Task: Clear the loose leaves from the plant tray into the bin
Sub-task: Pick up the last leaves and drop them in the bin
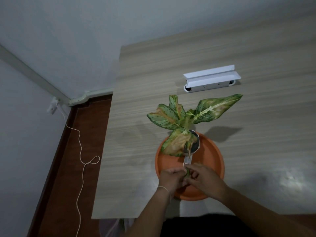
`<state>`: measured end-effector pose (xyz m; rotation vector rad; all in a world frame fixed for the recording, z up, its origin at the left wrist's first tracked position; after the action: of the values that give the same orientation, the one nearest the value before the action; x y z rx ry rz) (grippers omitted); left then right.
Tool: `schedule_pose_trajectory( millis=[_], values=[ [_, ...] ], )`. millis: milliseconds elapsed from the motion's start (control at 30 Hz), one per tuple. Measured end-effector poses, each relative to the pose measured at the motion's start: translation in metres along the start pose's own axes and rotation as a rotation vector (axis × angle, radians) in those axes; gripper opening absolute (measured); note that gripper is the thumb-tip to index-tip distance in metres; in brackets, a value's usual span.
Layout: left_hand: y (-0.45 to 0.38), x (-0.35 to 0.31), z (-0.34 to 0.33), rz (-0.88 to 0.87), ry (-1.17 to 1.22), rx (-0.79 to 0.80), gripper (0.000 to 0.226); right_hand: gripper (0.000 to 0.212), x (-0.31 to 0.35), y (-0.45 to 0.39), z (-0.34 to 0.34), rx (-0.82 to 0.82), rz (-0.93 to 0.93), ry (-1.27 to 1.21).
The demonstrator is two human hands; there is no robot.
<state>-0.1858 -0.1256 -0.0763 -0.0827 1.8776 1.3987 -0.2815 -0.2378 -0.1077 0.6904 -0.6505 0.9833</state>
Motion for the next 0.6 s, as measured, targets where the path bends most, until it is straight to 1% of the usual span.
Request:
schedule_pose_trajectory(
  millis=[67,133,233,300,367,433,533,600],
  values=[
    [0.000,0.005,0.001,0.009,0.000,0.001,0.006,0.060,0.002,0.004,-0.002,-0.025,0.055,0.084],
    [0.001,0.008,0.001,0.016,0.019,0.013,0.008,0.055,0.001,0.007,-0.002,-0.049,0.096,0.121],
    [0.002,0.013,0.000,0.066,0.079,0.029,0.009,0.038,-0.004,0.009,0.001,-0.116,0.098,0.065],
    [0.004,0.015,0.000,0.106,0.130,0.040,0.015,0.027,-0.007,0.007,0.003,-0.124,0.107,0.061],
    [0.004,0.015,0.002,0.102,0.142,0.048,0.022,0.021,-0.011,0.004,0.003,-0.111,0.084,0.019],
    [0.004,0.013,0.007,0.080,0.160,0.037,0.023,0.017,-0.016,0.001,0.006,-0.117,-0.045,-0.132],
    [0.003,0.011,0.016,0.052,0.234,-0.005,0.026,0.017,-0.036,-0.001,0.008,-0.178,-0.375,-0.503],
    [0.004,0.010,0.020,0.042,0.259,-0.031,0.028,0.013,-0.045,-0.001,0.011,-0.238,-0.494,-0.665]
  ],
)
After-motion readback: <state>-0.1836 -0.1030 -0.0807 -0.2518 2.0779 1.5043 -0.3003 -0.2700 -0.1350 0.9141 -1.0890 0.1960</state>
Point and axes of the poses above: each hand's wrist, its own y-axis away from the middle knuckle, its own z-axis out of the back of the hand, x = y × z, the point moved 3 cm from there along -y, towards the middle knuckle, and after that the axes turned 1 degree about z, right-handed, at the moved point
